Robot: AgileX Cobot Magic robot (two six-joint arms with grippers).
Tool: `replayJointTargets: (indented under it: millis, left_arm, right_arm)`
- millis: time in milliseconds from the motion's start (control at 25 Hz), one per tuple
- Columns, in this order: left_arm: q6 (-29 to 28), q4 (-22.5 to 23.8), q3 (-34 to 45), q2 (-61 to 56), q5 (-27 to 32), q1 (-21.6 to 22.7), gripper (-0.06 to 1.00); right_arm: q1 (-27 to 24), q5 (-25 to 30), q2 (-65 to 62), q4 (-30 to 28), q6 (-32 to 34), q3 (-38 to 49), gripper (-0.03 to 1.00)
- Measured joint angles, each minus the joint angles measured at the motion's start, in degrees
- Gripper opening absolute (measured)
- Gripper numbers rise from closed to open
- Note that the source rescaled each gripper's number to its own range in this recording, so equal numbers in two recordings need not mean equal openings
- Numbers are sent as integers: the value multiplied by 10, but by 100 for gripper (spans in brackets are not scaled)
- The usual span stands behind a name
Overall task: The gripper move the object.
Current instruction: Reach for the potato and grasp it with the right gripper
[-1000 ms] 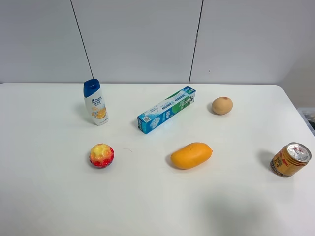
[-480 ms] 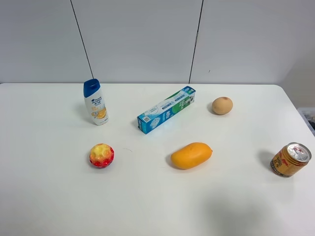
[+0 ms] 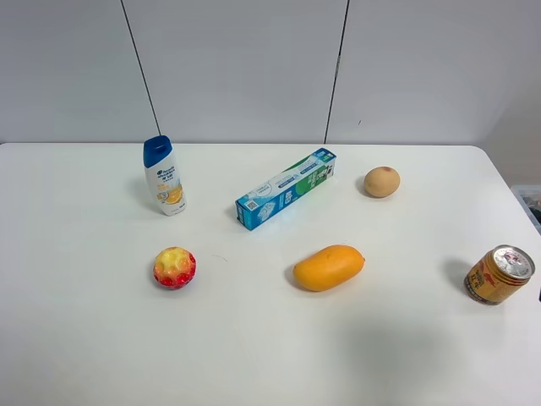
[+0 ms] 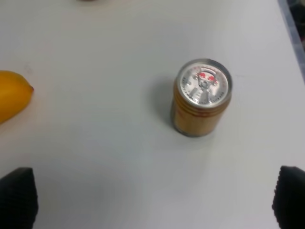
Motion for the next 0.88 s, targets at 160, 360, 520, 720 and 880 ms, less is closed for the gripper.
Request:
replayJointTargets:
  millis: [160, 360, 520, 720, 880]
  left_arm:
    - [0, 0, 0, 0, 0, 0, 100]
    - [0, 0, 0, 0, 0, 0, 100]
    - [0, 0, 0, 0, 0, 0, 100]
    - [0, 0, 0, 0, 0, 0, 100]
    - [0, 0, 0, 0, 0, 0, 100]
  right_arm:
    - [0, -26, 115, 2, 0, -72, 100]
    - [0, -52, 282, 2, 0, -165, 100]
    - [0, -76, 413, -7, 0, -229, 100]
    - [0, -105, 555, -10, -11, -296, 100]
    - [6, -129, 657, -15, -15, -351, 100]
